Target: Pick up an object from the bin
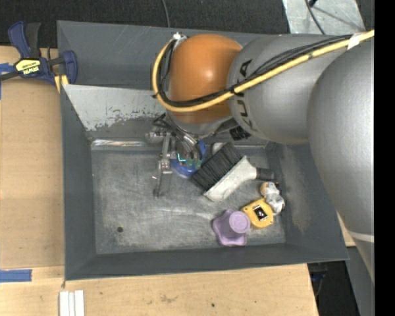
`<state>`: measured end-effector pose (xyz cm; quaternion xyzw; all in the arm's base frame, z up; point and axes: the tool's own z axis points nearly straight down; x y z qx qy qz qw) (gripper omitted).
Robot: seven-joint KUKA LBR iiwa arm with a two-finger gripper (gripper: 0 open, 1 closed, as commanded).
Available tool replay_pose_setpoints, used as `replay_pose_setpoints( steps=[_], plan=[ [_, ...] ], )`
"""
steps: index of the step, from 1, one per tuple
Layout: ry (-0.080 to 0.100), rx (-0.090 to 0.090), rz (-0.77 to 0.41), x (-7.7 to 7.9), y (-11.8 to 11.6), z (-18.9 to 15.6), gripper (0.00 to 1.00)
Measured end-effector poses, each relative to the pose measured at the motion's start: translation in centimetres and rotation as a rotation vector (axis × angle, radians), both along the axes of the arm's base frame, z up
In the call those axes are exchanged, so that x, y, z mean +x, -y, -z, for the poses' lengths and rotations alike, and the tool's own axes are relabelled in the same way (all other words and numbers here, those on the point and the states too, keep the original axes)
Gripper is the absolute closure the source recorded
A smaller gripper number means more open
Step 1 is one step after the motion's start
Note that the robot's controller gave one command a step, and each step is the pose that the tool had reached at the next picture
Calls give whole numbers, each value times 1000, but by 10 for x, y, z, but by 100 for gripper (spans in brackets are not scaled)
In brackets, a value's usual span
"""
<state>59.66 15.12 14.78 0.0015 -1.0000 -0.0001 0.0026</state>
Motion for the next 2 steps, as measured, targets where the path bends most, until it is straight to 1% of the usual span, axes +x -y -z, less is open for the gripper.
replay_pose_setpoints(
  steps=[1,2],
  plan=[
    [8,1,2,2,0,-5,0],
    [10,2,-56,14,23,7,0]
  ],
)
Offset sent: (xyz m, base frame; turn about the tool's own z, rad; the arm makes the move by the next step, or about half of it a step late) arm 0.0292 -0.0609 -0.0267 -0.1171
